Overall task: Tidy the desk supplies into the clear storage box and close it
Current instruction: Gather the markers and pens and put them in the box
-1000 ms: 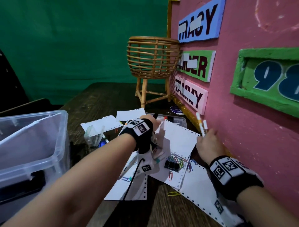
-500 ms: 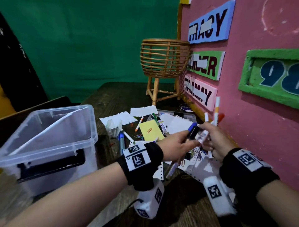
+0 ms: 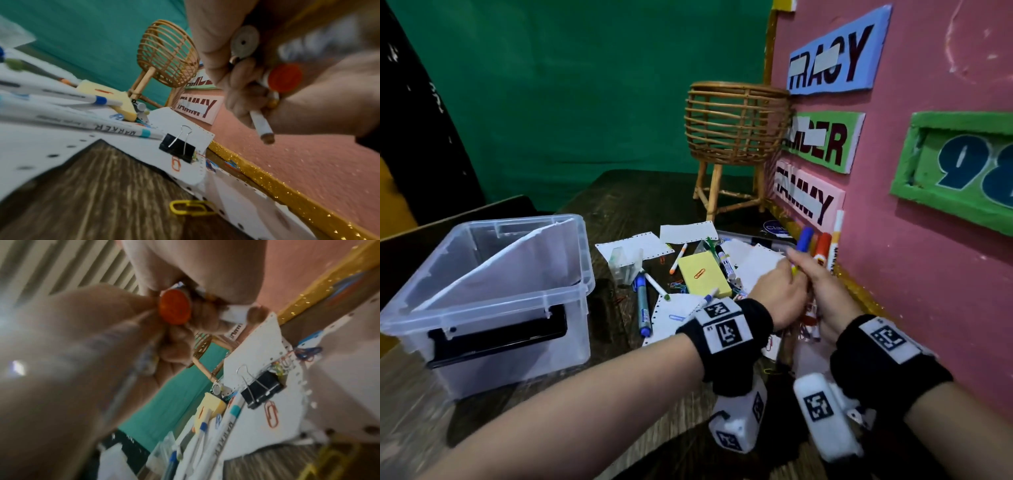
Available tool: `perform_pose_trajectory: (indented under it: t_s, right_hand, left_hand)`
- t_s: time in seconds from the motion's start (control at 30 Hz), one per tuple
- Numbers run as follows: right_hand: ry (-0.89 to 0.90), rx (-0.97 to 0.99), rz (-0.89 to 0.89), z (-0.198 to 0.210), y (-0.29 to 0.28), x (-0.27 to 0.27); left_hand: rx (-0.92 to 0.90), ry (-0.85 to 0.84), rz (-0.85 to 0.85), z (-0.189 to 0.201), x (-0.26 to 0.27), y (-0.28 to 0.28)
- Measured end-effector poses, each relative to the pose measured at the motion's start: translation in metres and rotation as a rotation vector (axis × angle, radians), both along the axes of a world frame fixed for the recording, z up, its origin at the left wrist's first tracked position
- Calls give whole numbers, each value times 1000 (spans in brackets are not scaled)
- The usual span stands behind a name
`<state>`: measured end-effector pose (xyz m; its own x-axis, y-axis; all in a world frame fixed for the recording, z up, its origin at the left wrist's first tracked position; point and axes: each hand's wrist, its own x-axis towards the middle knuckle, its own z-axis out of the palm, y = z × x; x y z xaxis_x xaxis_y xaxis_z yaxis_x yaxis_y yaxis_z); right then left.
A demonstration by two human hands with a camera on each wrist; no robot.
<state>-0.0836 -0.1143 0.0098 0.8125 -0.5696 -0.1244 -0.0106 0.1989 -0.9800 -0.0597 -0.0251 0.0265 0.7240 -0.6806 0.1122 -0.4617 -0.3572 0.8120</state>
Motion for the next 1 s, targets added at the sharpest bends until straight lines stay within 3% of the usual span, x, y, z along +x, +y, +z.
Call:
perform_pose_trajectory:
  t_s: [0.13,0.2,0.27,0.33,0.4,0.5,0.67,0.77,0.87,1.0]
  right_hand:
    - [86,-16,-84,-1,-19,1]
    - [53,37,-96,-3,-26,2]
    - [7,81,-124,-5,-34,4]
    - [16,65,-166,-4,-41,3]
    - [28,62,-172,-5,-46,3]
    - [45,115,-124,-9,-53,4]
    - [33,159,-101,-13,-54,9]
    - [25,135,-80,-14,-52,9]
    - [-10,152,-60,-13,-50,7]
    - [21,116,-61,-12,-52,-1]
  left_hand:
    - [166,1,-207,-3,7,-12]
    - [103,116,-296,2,17,-13]
    - [-12,255,-247,7,36,-14]
    - [27,134,-32,7,65,-14]
    - [307,-157,103,1,97,-17]
    - [633,-319,71,-16,136,-27]
    - [905,-401,66,-72,222,-77]
    - [1051,-456,38,-80,223,-86]
    - [1070,-464,78,-75,212,-74]
    - [899,-423,114,-47,171,-49]
